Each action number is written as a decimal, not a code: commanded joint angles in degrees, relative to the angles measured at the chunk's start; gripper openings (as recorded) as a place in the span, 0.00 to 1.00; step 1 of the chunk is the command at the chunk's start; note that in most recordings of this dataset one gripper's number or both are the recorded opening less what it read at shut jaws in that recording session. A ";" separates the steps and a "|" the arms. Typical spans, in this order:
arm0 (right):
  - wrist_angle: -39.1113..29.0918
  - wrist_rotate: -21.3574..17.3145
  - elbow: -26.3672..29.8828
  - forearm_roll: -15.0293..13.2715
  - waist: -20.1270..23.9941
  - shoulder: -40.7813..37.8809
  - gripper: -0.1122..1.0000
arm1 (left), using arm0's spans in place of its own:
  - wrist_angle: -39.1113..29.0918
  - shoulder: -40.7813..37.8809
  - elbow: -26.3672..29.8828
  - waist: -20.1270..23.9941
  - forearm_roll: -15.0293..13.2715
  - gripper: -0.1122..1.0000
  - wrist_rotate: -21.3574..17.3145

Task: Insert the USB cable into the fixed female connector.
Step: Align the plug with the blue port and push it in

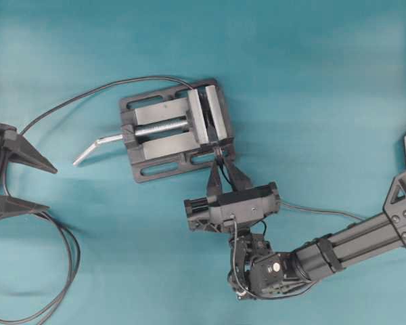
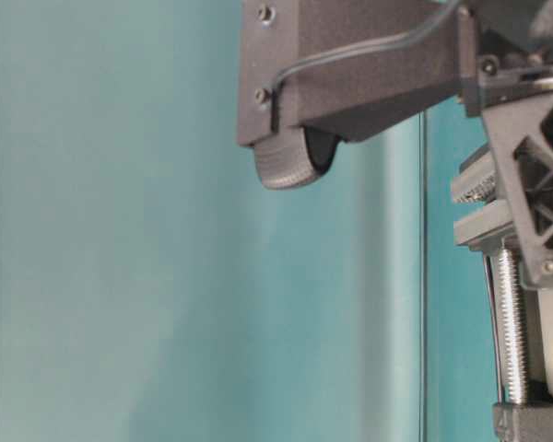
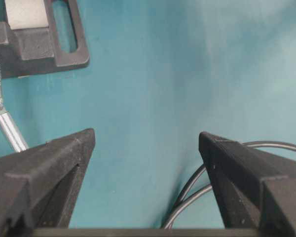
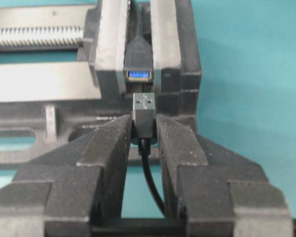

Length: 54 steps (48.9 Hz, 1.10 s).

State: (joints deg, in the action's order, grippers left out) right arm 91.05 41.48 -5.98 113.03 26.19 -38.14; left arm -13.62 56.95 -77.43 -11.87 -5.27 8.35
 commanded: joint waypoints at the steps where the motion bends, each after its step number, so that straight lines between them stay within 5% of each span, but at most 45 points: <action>1: 0.62 0.00 1.05 -0.35 -0.44 3.16 0.28 | 0.26 -0.35 0.44 -0.26 -0.18 1.00 0.53; 54: -2.81 1.58 1.14 -1.41 -2.64 3.08 0.28 | 0.62 -0.26 0.18 -0.26 -0.18 1.00 0.53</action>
State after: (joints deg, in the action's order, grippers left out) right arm 88.86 43.24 -5.54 112.15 24.35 -38.06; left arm -13.45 56.95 -77.87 -11.87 -5.36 8.35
